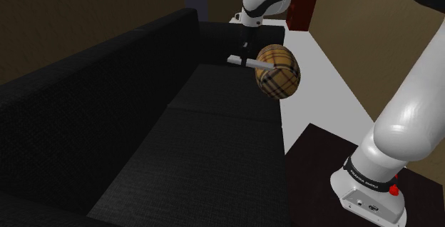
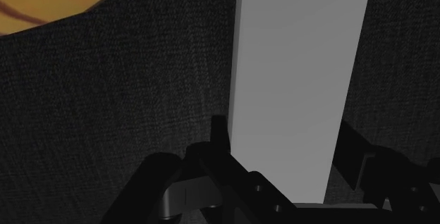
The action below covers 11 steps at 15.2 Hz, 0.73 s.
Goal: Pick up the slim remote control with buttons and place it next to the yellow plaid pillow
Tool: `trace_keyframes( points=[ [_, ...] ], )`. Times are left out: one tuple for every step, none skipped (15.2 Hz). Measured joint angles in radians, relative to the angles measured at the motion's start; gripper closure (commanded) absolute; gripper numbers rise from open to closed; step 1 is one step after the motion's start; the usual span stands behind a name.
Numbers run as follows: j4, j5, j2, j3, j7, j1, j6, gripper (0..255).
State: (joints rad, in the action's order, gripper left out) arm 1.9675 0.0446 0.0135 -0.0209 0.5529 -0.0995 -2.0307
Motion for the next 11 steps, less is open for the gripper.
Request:
trace_keyframes(
  points=[
    [0.016,0.0,-0.002,0.0,0.001,0.0,-0.014,255],
    [0.021,0.001,0.004,-0.001,0.003,-0.001,-0.024,255],
    [0.028,0.001,0.008,0.0,0.003,0.0,-0.036,255],
    [0.037,0.002,0.014,-0.001,0.005,-0.001,-0.051,255],
    [0.054,0.002,0.013,0.0,0.004,0.0,-0.067,255],
    [0.061,0.002,0.018,0.0,0.004,0.0,-0.079,255],
    [0.065,0.003,0.027,0.001,0.004,0.001,-0.092,255],
    [0.078,0.003,0.027,0.0,0.006,0.0,-0.104,255],
    [0.081,0.004,0.034,0.001,0.005,0.0,-0.115,255],
    [0.089,0.004,0.04,0.0,0.007,0.0,-0.129,255],
    [0.095,0.005,0.046,0.001,0.007,0.0,-0.141,255]
  ],
)
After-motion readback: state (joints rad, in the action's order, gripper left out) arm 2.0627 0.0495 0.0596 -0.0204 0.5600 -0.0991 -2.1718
